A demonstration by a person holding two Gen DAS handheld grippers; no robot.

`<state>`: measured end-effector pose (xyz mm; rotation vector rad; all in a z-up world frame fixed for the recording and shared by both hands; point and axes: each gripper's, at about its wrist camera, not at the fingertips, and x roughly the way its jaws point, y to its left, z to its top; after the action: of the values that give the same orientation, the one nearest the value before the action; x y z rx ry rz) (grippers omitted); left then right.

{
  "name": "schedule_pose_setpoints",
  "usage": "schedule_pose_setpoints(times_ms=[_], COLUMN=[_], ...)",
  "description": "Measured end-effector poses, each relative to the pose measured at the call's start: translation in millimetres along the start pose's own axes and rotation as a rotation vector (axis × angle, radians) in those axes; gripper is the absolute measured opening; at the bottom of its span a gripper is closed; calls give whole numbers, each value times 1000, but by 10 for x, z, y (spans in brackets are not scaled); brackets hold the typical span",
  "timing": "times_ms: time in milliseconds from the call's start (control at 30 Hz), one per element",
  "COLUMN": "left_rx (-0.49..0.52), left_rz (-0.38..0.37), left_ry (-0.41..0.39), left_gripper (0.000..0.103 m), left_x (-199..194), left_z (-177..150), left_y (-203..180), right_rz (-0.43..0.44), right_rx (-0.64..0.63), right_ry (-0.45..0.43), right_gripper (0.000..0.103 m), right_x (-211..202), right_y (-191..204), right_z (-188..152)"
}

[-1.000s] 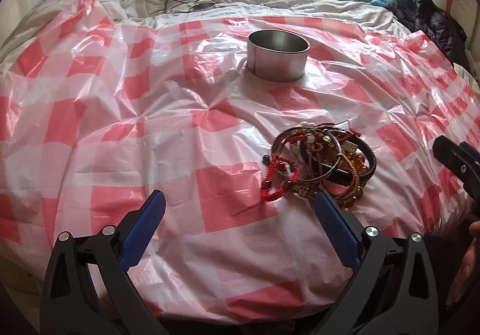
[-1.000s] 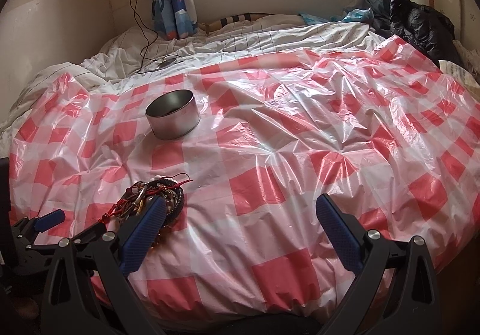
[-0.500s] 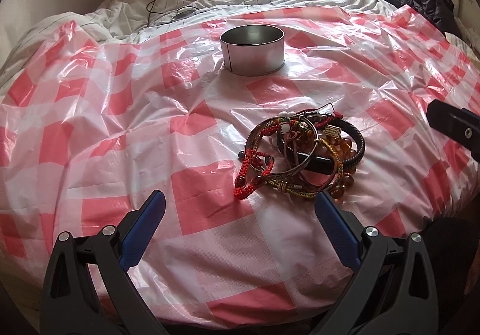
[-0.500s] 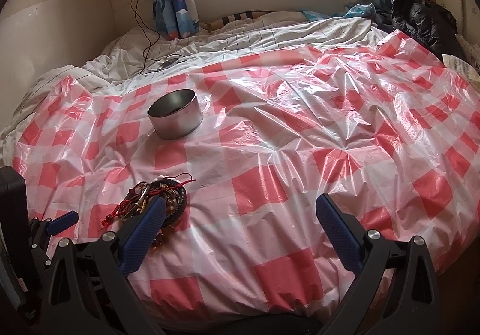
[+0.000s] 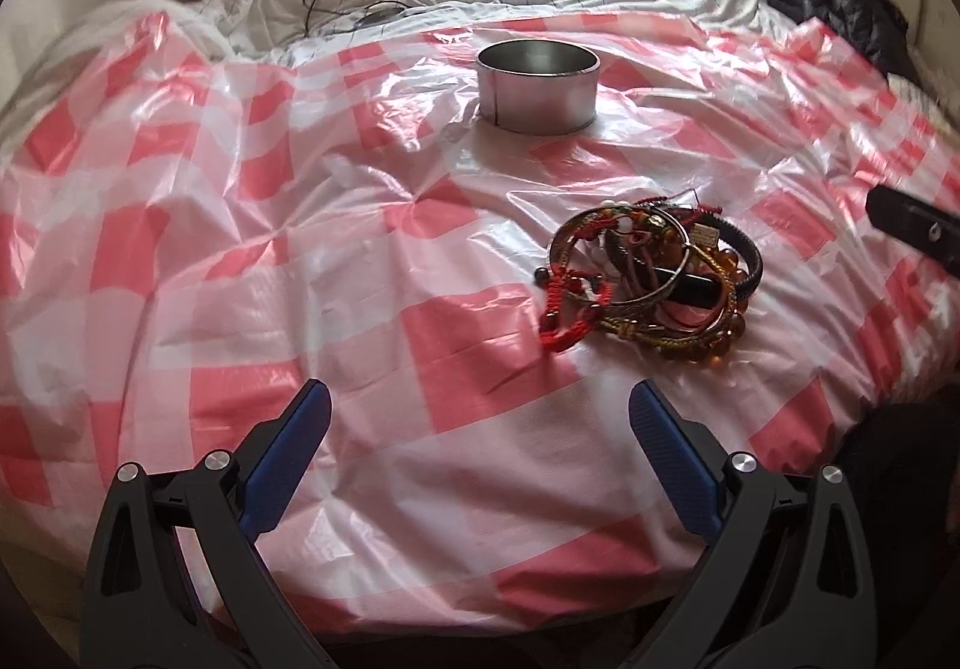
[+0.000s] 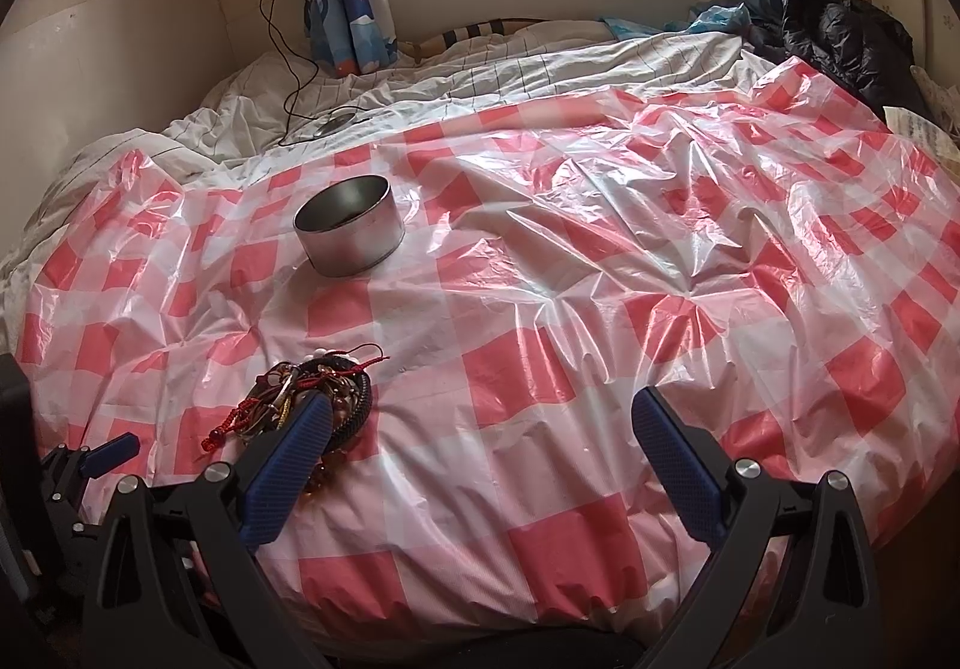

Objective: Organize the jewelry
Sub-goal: 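Move both grippers toward the bracelet pile beside the silver tin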

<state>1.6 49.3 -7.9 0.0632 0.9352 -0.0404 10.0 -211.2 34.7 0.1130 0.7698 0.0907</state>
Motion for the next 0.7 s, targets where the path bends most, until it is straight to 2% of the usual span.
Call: schedule_pose_setpoints(times_ms=[67,167,367,433,533,600,633,700], left_rx=[-31,-18,91,141,155,116,90,73], left_rz=[-41,-61,-103,-84,-59,-96,-122,-131], left_ry=[-12,-22,-42,-61,-47,-26,-19,-19], left_gripper=[96,96,96,94,70,52,50,43], left_x=[-28,-36,14,33,116,176,192,203], left_z=[-32,-58,29,76,137,149,140,135], left_y=[125,158,-120,-231,-248,-146,-80,-24], right_rz=[1,3,6,8,12,13,15,16], right_rx=[0,3,6,8,12,14,15,17], right_ry=[0,1,1,2,1,2,3,4], right_gripper=[96,96,96,96,96,96,96,96], right_x=[0,0,5,5,8,7,6,5], right_y=[-1,0,-1,1,1,0,5,16], right_z=[1,1,-7,-9,-14,-13,-13,-13])
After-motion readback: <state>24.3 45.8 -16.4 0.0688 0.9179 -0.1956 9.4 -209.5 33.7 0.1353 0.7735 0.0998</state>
